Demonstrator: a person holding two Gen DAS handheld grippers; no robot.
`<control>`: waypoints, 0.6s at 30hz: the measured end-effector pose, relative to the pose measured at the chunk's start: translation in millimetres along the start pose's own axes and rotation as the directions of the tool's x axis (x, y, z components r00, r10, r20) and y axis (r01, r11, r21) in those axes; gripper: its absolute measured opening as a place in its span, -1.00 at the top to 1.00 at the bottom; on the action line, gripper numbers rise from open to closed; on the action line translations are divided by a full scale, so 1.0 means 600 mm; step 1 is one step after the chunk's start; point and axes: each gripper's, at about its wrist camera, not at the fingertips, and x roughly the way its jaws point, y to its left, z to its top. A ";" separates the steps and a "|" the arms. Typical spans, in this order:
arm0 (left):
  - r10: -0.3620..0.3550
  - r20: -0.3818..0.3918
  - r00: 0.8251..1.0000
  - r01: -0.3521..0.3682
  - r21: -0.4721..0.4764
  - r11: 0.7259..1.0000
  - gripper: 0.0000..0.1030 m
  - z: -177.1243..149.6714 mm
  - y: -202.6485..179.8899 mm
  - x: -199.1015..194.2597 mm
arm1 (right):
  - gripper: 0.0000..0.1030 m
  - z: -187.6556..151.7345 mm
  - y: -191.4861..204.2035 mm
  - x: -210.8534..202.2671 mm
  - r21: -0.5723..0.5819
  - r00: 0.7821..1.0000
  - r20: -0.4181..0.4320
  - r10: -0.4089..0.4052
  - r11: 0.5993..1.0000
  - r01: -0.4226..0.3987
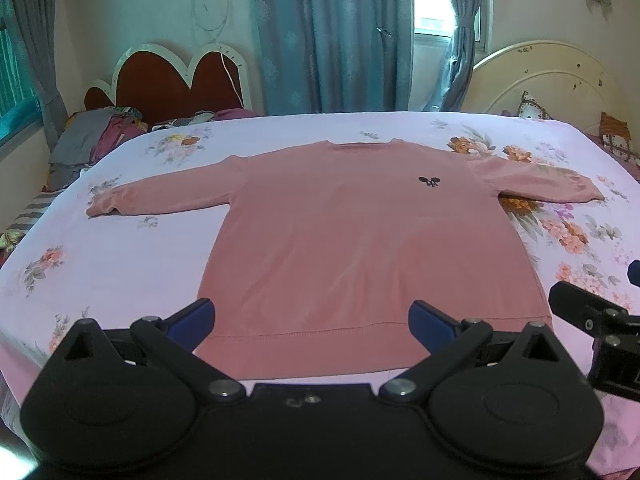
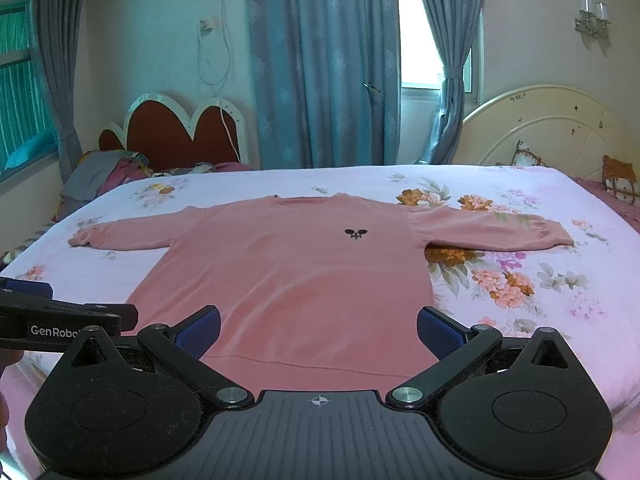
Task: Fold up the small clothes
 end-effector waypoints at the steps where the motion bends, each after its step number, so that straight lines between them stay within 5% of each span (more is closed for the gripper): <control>1: 0.002 0.000 1.000 -0.002 0.001 1.000 -1.00 0.000 0.000 0.000 | -1.00 0.000 0.000 0.000 0.001 1.000 0.000 0.001 1.000 -0.001; 18: 0.008 0.000 1.000 -0.008 0.002 1.000 -1.00 -0.004 0.004 -0.002 | -1.00 0.001 0.013 0.005 -0.017 1.000 -0.007 0.008 1.000 -0.008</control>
